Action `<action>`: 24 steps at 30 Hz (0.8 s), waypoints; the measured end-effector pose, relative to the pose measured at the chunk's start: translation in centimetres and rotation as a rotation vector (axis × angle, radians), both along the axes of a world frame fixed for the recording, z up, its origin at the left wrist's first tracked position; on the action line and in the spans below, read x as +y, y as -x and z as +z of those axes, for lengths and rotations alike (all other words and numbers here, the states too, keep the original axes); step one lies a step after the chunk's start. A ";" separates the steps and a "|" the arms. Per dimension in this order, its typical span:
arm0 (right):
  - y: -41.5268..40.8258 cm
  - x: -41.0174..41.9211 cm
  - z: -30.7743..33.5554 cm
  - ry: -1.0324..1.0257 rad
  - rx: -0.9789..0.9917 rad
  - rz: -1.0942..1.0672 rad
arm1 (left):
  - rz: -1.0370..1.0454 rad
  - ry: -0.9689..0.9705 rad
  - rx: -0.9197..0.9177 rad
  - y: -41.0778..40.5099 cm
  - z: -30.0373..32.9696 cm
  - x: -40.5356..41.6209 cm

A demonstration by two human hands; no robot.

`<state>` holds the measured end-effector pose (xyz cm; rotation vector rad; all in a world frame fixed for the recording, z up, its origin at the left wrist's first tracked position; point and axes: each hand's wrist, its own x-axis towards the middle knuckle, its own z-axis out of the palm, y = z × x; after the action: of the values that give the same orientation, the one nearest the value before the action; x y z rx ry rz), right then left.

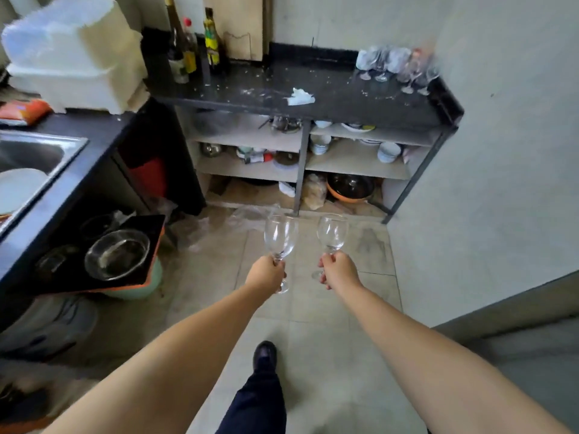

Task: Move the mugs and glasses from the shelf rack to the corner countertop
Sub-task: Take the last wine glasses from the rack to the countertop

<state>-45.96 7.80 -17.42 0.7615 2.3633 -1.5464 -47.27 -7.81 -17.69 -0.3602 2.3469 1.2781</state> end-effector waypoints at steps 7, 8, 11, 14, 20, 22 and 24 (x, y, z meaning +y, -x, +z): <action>10.4 3.5 1.9 -0.039 0.013 -0.206 | -0.173 0.004 0.052 14.8 2.6 3.3; 11.6 3.8 2.1 -0.027 0.018 -0.242 | -0.182 -0.002 0.051 16.5 2.8 3.7; 14.1 4.8 2.5 -0.013 0.027 -0.284 | -0.197 -0.050 0.022 19.8 3.2 4.8; 17.6 6.1 3.2 -0.003 0.052 -0.340 | -0.228 -0.081 0.011 23.6 3.5 6.4; 25.6 9.5 3.3 0.009 0.075 -0.369 | -0.261 -0.092 -0.008 32.0 3.6 10.2; 29.3 11.2 3.3 0.010 0.091 -0.377 | -0.278 -0.063 -0.001 35.8 3.5 12.1; 33.1 13.3 3.3 0.012 0.110 -0.372 | -0.288 -0.068 0.019 39.5 3.6 14.1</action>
<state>-79.07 21.10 -14.15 1.1981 2.3857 -1.7801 -86.76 6.27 -14.05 0.0124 2.2640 1.2208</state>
